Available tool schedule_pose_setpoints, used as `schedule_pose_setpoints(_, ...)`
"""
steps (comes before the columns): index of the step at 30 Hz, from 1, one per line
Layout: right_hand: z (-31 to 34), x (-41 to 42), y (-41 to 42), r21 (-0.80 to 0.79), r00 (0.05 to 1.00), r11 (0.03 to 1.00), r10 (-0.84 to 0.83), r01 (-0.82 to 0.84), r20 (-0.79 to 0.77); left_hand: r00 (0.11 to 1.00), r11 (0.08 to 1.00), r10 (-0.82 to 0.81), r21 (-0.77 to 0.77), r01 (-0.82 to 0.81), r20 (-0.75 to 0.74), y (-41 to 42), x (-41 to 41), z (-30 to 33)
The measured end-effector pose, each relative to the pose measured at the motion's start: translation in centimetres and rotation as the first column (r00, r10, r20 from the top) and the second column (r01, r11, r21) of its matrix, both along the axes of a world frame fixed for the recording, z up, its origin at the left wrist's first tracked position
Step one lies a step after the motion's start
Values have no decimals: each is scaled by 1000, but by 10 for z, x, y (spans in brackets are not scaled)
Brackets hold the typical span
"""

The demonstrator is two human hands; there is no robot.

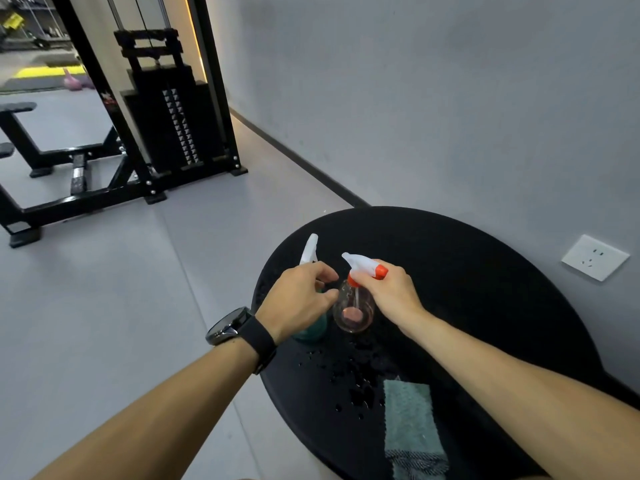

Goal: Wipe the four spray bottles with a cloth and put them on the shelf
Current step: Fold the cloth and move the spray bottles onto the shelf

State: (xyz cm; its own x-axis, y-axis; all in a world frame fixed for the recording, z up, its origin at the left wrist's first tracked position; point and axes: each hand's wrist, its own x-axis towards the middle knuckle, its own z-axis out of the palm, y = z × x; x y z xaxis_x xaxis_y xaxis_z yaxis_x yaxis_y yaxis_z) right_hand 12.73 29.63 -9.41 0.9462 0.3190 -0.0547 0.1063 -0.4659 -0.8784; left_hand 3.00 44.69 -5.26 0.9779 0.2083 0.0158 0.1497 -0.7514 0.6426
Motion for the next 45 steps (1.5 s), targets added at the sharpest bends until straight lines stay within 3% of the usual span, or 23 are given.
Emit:
schedule_pose_setpoints(16,42,-10,-34,52,993,992,-113,112,21,999,999,-19,41,17,44,-19,-8,44)
schedule_pose_setpoints(28,138,-51,-122,35,969,989,-145,141,198,979,987,-123,124,104,164,-93,-20,122)
schedule_pose_setpoints(45,218,-118,-217,103,913,971,-236,214,333,919,955,-257,224,194,300,-176,-48,192)
